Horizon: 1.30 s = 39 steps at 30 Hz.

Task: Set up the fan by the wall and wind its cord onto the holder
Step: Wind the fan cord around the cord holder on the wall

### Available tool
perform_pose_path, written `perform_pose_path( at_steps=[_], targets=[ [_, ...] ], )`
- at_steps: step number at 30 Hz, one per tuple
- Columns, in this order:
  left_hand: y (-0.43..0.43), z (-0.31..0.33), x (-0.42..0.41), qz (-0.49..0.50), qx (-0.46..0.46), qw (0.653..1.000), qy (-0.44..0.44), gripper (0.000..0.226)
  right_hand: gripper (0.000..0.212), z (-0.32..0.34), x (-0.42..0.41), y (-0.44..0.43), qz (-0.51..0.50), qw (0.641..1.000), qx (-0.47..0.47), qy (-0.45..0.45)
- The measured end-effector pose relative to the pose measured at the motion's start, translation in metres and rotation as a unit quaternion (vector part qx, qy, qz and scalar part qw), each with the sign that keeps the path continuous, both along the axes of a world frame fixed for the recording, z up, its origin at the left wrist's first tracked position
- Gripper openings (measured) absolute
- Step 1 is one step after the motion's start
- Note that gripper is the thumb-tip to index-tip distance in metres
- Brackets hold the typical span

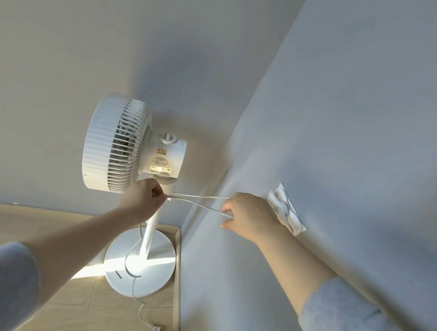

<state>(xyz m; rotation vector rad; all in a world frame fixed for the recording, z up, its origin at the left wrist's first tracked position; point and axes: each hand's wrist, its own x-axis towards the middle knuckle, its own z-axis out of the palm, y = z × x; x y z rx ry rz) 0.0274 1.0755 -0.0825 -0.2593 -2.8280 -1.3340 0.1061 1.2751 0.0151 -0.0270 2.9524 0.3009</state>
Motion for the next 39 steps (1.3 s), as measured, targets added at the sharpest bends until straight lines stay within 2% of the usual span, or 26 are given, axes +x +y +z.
perform_pose_path(
  at_steps=[1, 5, 8, 12, 16, 22, 25, 28, 30, 32, 34, 37, 39],
  targets=[
    [0.000, 0.000, -0.001, 0.006, 0.010, 1.000, 0.002, 0.013, 0.011, 0.000, -0.008, 0.001, -0.002, 1.000, -0.011, -0.021],
    [0.003, -0.002, -0.008, 0.009, 0.028, 0.999, 0.013, 0.013, 0.034, 0.007, -0.035, 0.000, -0.012, 0.997, -0.050, -0.065],
    [0.005, 0.001, -0.015, 0.003, 0.037, 0.999, 0.020, 0.013, 0.016, 0.019, -0.052, 0.001, -0.031, 0.994, -0.079, -0.073],
    [0.012, 0.002, -0.017, -0.024, 0.098, 0.995, -0.014, 0.015, 0.030, 0.036, -0.073, 0.016, -0.094, 0.987, -0.112, -0.062],
    [0.026, -0.005, -0.008, -0.043, 0.154, 0.985, -0.066, 0.014, 0.008, 0.047, -0.081, 0.038, -0.143, 0.979, -0.144, -0.018],
    [0.045, 0.002, -0.006, -0.054, 0.218, 0.970, -0.094, 0.011, 0.011, 0.059, -0.084, 0.042, -0.216, 0.971, -0.103, 0.023],
    [0.050, 0.007, -0.006, -0.074, 0.217, 0.969, -0.097, 0.009, 0.014, 0.065, -0.081, 0.034, -0.212, 0.974, -0.047, 0.064],
    [0.052, 0.010, -0.002, -0.088, 0.202, 0.971, -0.094, 0.010, 0.019, 0.077, -0.074, 0.024, -0.227, 0.972, 0.017, 0.060],
    [0.051, 0.011, 0.001, -0.095, 0.214, 0.967, -0.101, 0.012, 0.011, 0.083, -0.070, 0.023, -0.231, 0.970, 0.044, 0.064],
    [0.049, 0.014, 0.004, -0.100, 0.226, 0.963, -0.108, 0.011, 0.031, 0.087, -0.063, 0.023, -0.228, 0.969, 0.062, 0.072],
    [0.048, 0.018, 0.007, -0.100, 0.230, 0.962, -0.106, 0.011, 0.039, 0.092, -0.055, 0.024, -0.217, 0.970, 0.074, 0.081],
    [0.048, 0.024, 0.013, -0.100, 0.231, 0.962, -0.102, 0.012, 0.036, 0.098, -0.045, 0.025, -0.212, 0.970, 0.073, 0.096],
    [0.049, 0.028, 0.017, -0.102, 0.230, 0.962, -0.102, 0.012, 0.023, 0.098, -0.038, 0.025, -0.193, 0.971, 0.094, 0.107]
  ],
)
